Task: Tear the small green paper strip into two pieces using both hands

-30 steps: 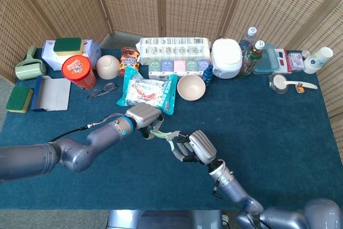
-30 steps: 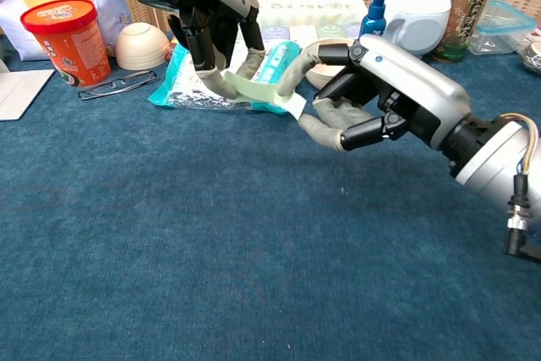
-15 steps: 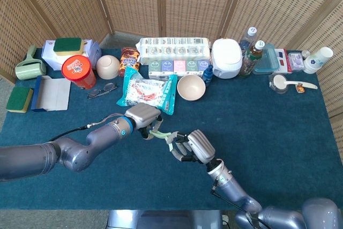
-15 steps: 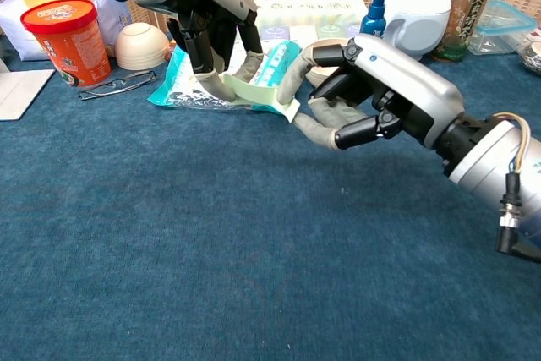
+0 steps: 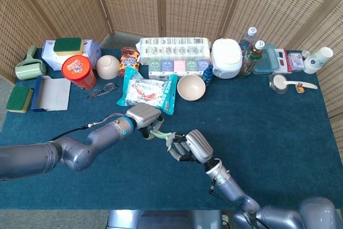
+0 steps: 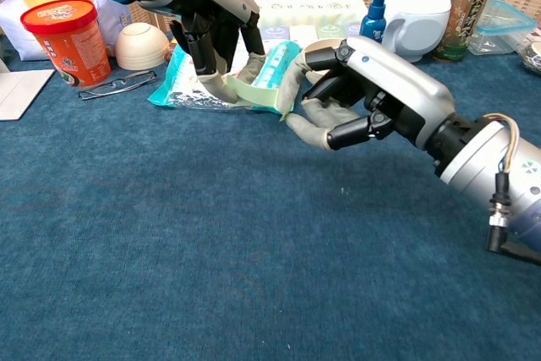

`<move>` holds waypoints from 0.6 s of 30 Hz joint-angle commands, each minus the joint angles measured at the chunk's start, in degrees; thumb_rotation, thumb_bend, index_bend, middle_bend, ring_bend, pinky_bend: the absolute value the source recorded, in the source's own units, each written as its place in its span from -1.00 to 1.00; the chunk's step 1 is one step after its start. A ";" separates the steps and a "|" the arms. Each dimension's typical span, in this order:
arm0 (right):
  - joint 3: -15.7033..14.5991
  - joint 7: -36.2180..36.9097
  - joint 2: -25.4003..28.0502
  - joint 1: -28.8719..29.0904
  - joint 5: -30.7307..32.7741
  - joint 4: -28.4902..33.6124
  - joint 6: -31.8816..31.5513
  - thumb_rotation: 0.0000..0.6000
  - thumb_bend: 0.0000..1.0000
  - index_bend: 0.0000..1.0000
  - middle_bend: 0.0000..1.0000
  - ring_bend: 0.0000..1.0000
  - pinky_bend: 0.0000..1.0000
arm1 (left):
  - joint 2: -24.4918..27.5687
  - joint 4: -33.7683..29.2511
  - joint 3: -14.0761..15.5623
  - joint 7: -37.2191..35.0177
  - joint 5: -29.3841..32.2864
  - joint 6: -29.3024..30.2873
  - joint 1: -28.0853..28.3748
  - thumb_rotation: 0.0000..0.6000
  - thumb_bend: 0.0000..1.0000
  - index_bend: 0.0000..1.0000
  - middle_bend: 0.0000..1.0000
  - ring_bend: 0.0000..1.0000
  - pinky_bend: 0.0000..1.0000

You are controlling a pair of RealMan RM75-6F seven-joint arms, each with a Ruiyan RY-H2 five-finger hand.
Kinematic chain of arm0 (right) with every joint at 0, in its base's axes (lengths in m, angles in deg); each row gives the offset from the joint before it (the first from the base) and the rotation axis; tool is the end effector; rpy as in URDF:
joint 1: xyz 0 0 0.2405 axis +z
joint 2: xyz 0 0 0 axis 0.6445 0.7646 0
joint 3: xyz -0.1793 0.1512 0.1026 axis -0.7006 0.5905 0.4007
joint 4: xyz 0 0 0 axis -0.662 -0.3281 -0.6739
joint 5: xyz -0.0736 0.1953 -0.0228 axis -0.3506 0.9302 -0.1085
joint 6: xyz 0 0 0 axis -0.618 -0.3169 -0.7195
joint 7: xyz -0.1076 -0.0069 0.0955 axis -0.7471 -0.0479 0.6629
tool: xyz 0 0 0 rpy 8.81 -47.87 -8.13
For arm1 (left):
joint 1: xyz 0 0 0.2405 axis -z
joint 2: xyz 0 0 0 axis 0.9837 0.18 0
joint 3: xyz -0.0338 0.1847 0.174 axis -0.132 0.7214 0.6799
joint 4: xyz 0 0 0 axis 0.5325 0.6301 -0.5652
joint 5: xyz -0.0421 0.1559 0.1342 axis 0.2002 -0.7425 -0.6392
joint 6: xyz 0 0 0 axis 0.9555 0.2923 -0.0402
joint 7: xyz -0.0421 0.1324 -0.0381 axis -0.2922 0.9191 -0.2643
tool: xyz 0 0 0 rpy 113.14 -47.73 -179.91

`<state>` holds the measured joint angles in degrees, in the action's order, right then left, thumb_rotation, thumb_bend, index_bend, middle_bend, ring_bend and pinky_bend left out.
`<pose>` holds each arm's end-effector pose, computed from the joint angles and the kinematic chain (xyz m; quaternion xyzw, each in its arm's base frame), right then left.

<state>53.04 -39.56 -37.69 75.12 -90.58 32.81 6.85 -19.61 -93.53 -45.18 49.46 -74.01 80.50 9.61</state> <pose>-0.1117 -0.2756 -0.0552 0.5988 -0.4762 0.6243 0.1579 -0.0060 0.3754 0.0254 -0.8483 -0.4192 -0.1962 0.2573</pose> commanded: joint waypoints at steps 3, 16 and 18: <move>0.15 0.09 -0.27 0.08 0.25 -0.16 0.02 1.00 -0.13 0.13 0.84 0.88 0.82 | -0.24 0.16 0.02 -0.13 -0.09 0.03 0.10 1.00 -0.30 0.34 1.00 1.00 1.00; 0.21 0.34 -0.18 0.02 0.59 -0.14 -0.31 1.00 -0.12 0.29 0.86 0.89 0.83 | -0.38 0.04 0.29 -0.52 -0.35 0.21 0.40 1.00 -0.30 0.34 1.00 1.00 1.00; 0.17 0.36 -0.21 0.02 0.68 -0.13 -0.23 1.00 -0.12 0.35 0.87 0.89 0.83 | -0.40 -0.03 0.33 -0.52 -0.40 0.41 0.39 1.00 -0.30 0.34 1.00 1.00 1.00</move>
<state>53.22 -39.23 -37.90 75.14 -89.92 32.67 6.59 -20.01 -93.55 -44.86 48.94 -74.40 80.88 10.00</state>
